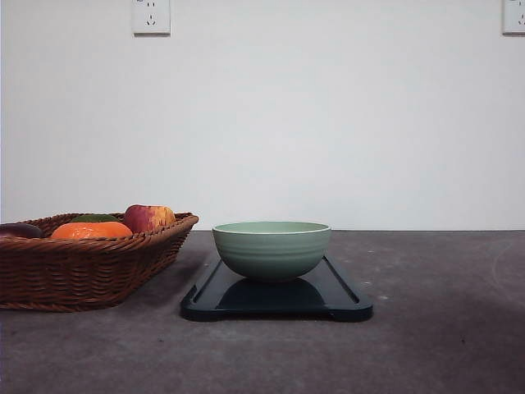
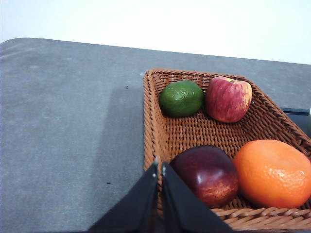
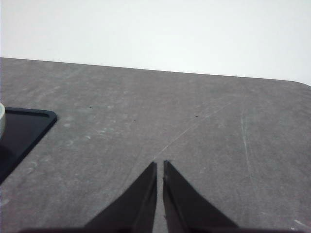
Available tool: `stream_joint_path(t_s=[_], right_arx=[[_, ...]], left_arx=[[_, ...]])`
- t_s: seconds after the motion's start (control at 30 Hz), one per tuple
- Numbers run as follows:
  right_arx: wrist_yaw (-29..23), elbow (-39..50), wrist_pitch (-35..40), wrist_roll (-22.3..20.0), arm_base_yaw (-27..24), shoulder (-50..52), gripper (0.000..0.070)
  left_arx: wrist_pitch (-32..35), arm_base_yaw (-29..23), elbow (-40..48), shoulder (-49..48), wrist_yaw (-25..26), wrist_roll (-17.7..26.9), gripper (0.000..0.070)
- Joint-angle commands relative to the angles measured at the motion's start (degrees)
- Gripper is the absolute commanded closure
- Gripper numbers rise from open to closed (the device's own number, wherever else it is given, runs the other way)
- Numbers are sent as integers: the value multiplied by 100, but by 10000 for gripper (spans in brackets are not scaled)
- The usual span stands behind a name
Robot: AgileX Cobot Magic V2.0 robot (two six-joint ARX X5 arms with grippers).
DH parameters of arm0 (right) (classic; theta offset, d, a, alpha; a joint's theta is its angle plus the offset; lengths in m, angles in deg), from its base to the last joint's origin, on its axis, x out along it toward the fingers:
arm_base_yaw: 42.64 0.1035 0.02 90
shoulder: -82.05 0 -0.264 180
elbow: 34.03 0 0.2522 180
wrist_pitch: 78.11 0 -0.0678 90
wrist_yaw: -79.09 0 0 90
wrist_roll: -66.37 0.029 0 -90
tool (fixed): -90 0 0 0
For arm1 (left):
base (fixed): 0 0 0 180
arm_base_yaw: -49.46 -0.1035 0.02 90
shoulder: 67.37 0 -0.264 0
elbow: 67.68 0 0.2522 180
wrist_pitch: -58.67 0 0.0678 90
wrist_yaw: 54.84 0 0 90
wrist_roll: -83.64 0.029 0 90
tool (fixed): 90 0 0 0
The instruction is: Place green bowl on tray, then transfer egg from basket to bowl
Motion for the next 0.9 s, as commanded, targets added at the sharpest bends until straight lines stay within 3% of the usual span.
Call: stream_joint_path(t_s=[0.0, 0.87], right_arx=[[-4, 24, 68, 63, -4, -7, 685], [-4, 24, 68, 63, -4, -7, 685]], left_arx=[[-44, 0, 105, -4, 28, -11, 700], [-46, 0, 105, -4, 28, -11, 700]])
